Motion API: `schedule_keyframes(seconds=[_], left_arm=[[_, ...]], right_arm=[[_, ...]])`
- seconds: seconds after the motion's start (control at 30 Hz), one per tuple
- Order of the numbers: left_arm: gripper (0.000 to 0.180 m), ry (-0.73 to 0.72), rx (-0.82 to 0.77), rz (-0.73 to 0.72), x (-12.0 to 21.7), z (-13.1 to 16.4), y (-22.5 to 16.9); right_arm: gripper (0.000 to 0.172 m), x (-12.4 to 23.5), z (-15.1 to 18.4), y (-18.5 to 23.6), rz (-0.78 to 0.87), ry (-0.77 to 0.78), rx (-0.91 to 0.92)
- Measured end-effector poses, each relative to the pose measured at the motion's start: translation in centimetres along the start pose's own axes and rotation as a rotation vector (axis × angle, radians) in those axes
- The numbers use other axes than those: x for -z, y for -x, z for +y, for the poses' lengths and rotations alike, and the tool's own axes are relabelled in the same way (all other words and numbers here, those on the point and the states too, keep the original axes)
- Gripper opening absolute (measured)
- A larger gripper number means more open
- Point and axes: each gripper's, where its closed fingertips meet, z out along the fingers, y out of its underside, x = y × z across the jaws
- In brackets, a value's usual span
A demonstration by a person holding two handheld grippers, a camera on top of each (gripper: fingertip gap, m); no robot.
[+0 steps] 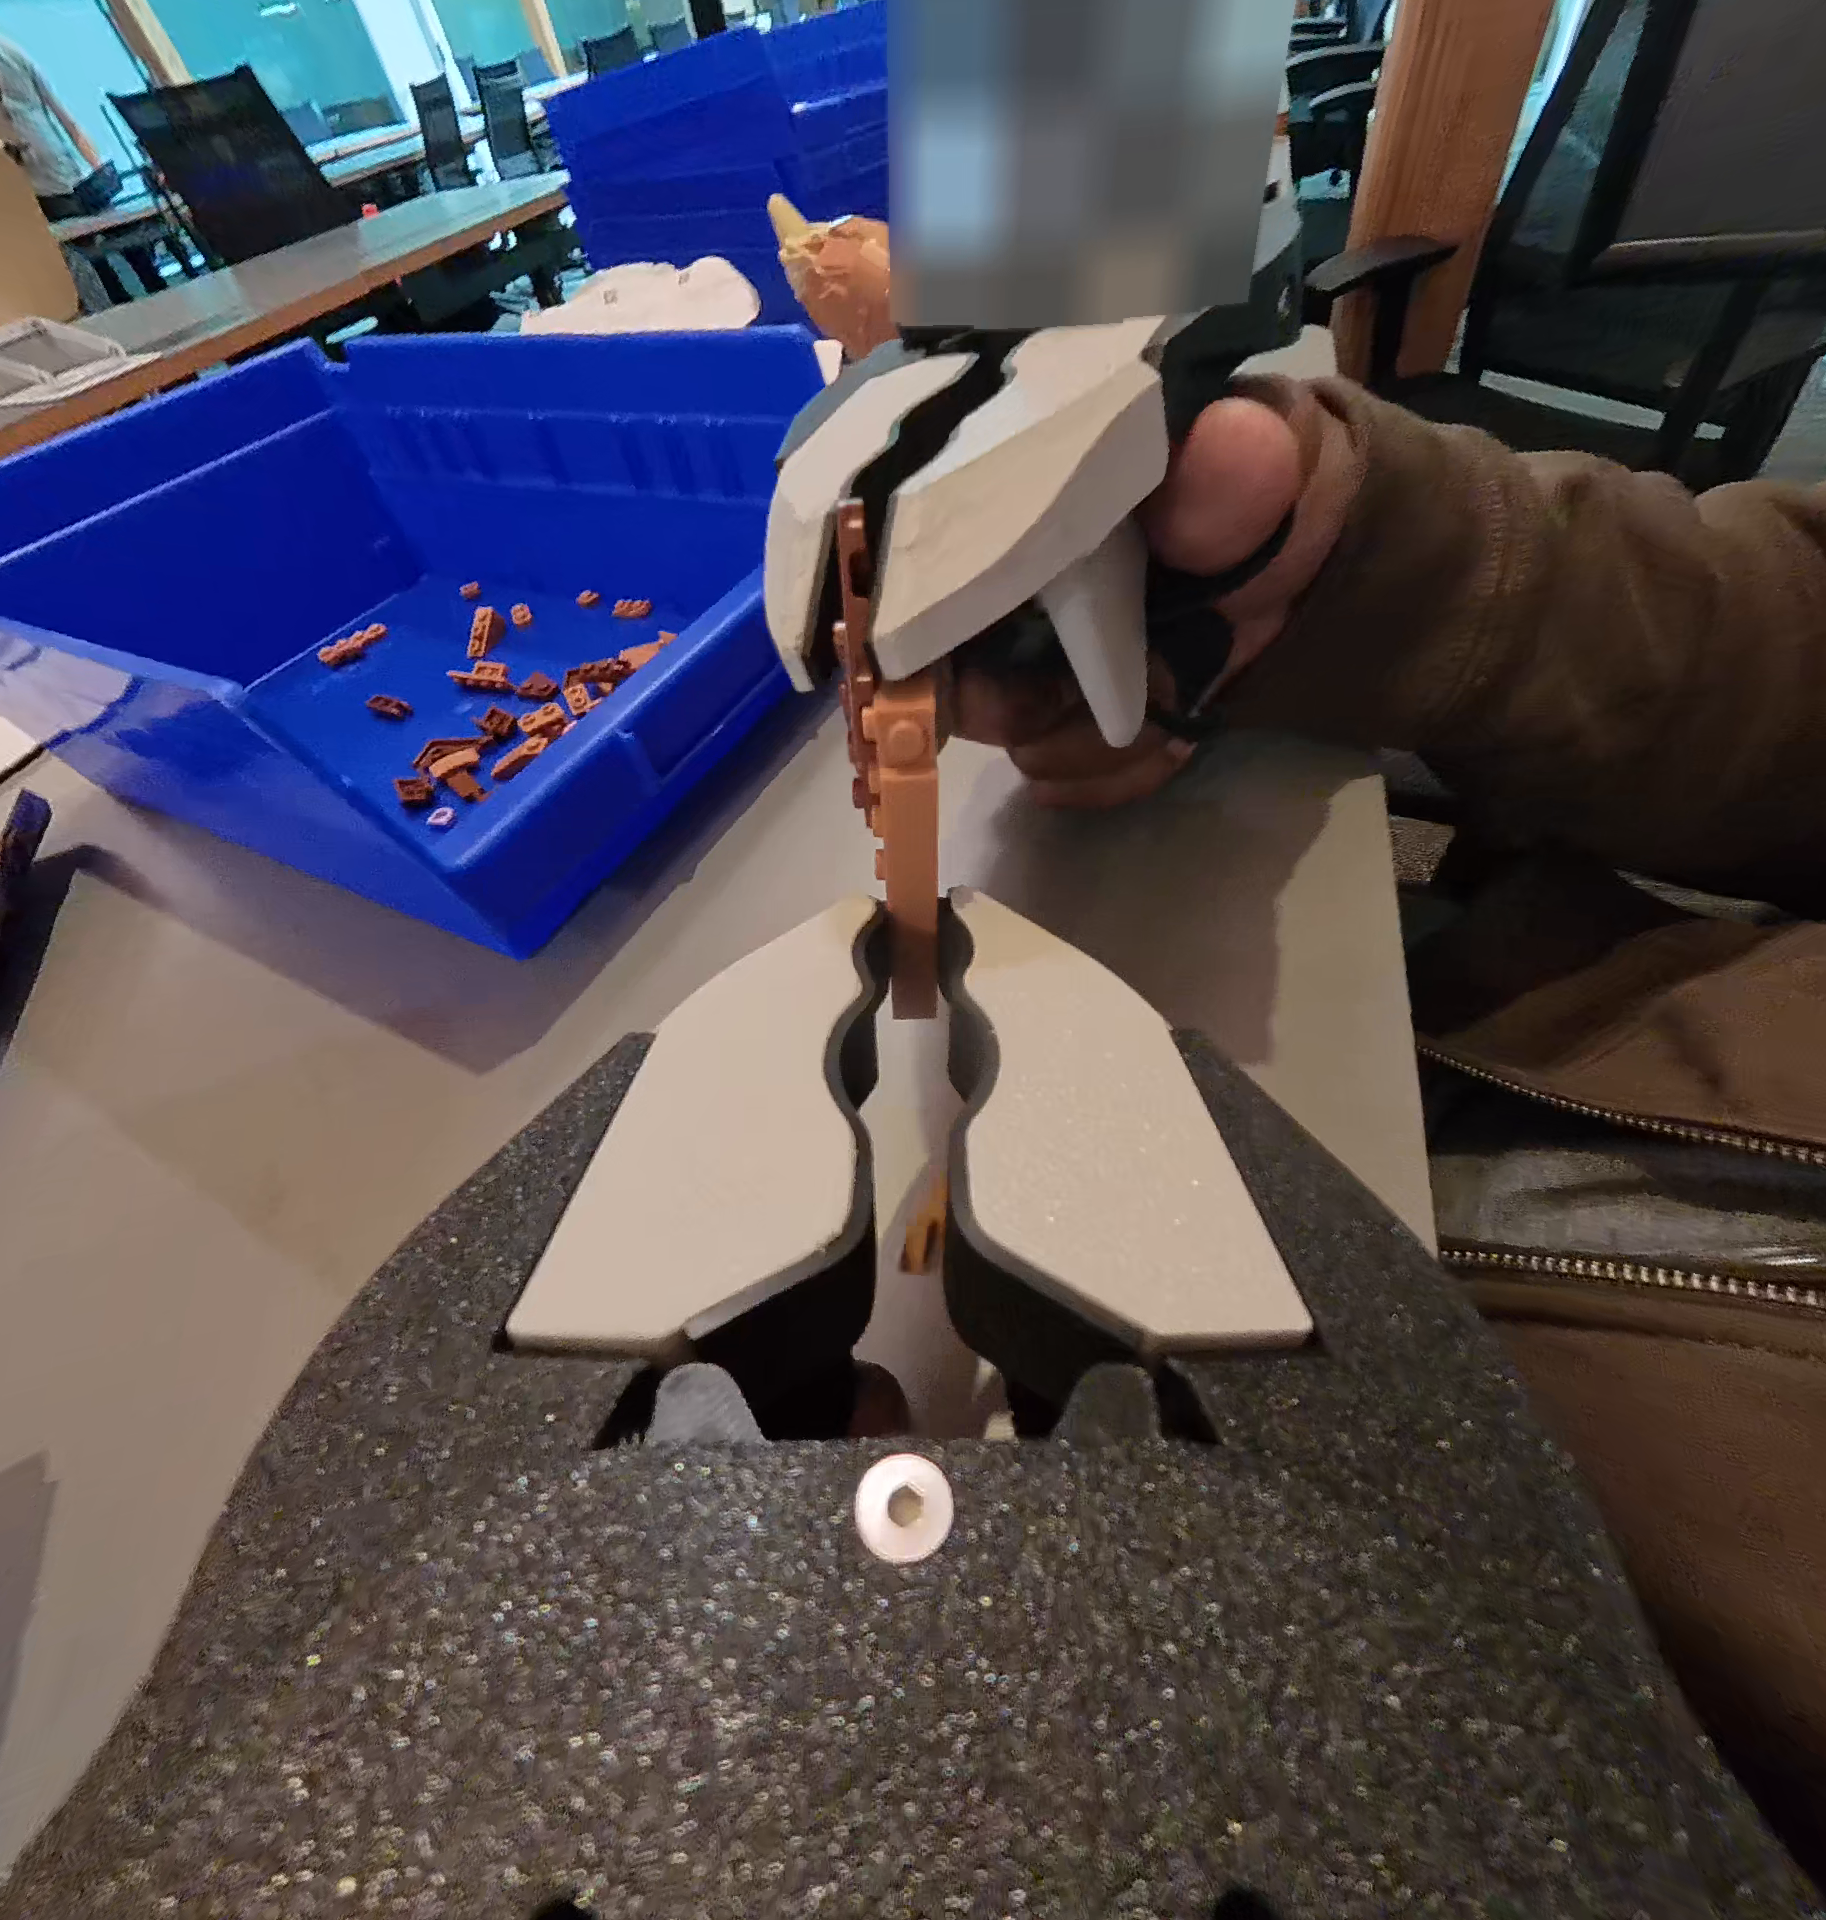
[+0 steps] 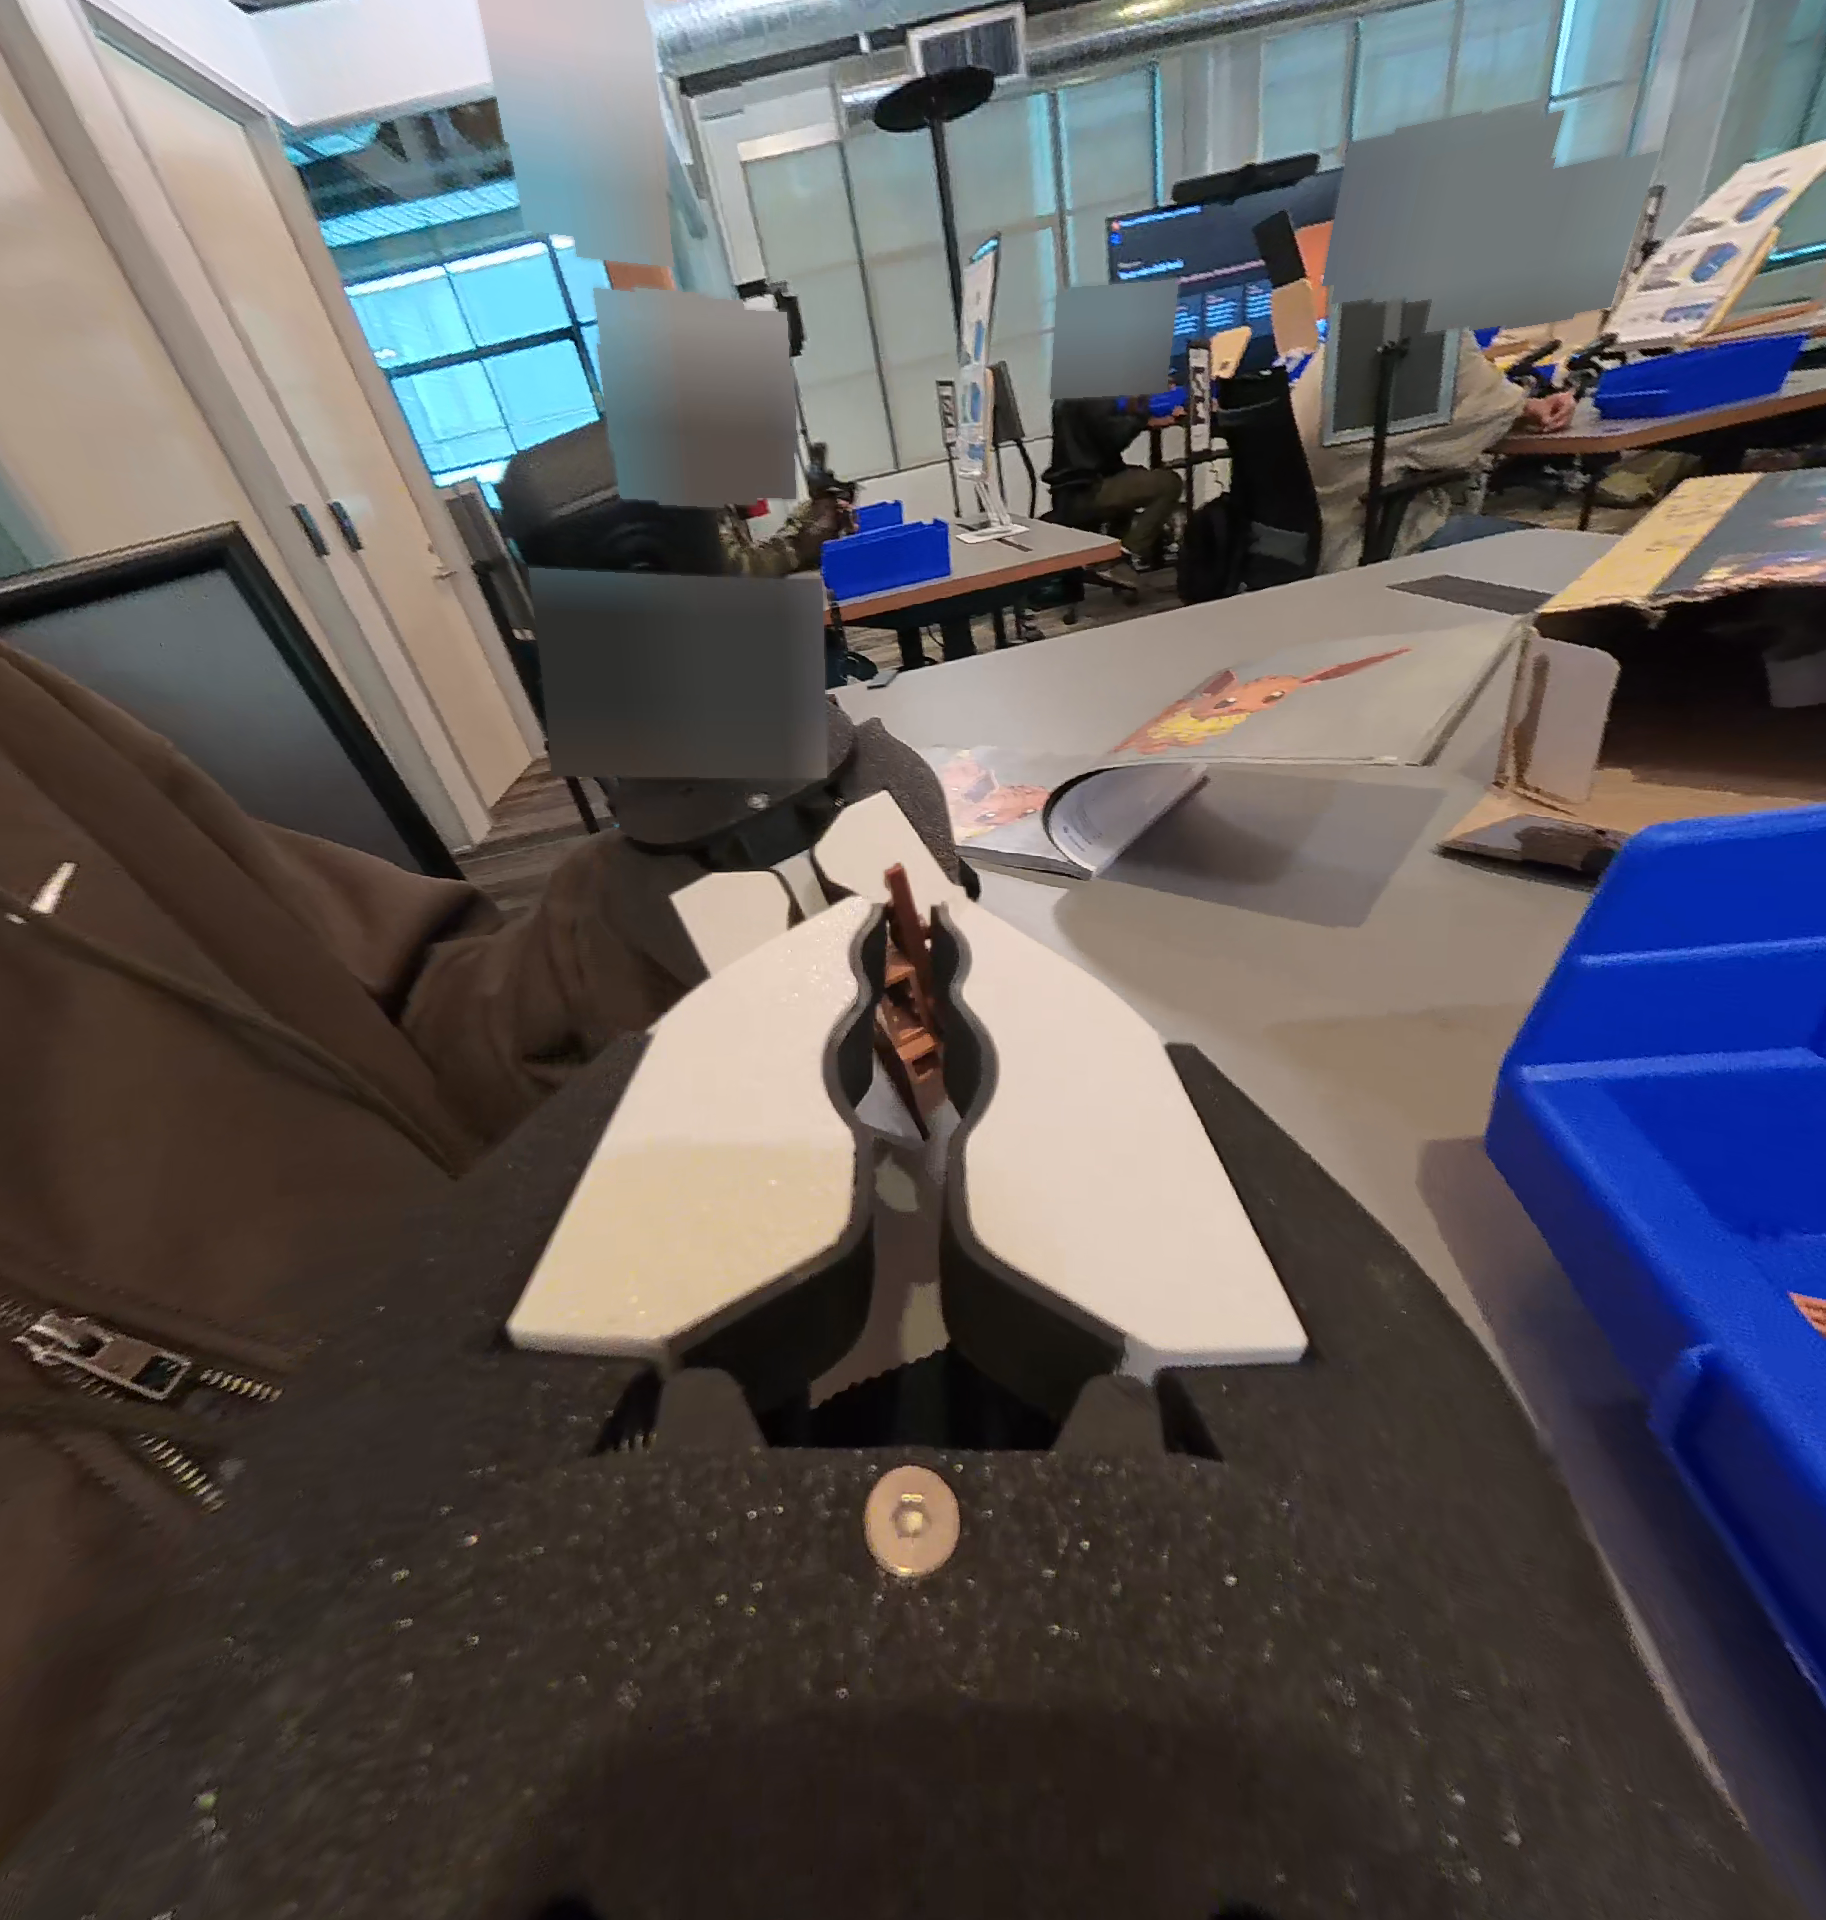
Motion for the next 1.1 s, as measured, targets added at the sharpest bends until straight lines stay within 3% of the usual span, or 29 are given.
schedule_keyframes(seconds=[0.2, 0.5, 0.63, 0.73, 0.83, 0.93, 1.1], left_arm=[[0.008, 0.049, 0.005, -0.047, -0.2, 0.7, 0.8], [0.008, 0.102, -0.111, -0.128, -0.2, 1.4, 1.4], [0.008, 0.134, -0.224, -0.103, -0.8, 1.7, 0.3], [0.008, 0.149, -0.212, -0.121, -0.8, 2.0, 0.7], [0.008, 0.132, -0.178, -0.123, -0.7, 1.7, 0.9], [0.008, 0.134, -0.158, -0.138, -0.7, 1.8, 1.2], [0.008, 0.043, -0.053, -0.11, 0.0, 0.7, 1.4]], right_arm=[[0.007, 0.0, 0.5, -1.2, 0.068, 0.026, 0.002], [0.007, 0.1, 1.0, -2.0, 0.051, 0.028, -0.155], [0.006, 2.2, -0.4, -5.5, 0.2, -0.095, -0.275], [0.007, 4.1, -1.6, -7.3, 0.355, -0.155, -0.194], [0.008, 6.2, -1.0, -11.5, 0.639, -0.084, -0.171], [0.029, 8.9, -0.6, -14.4, 0.901, 0.003, -0.12], [0.047, 8.5, -0.8, -13.3, 0.91, 0.021, 0.004]])
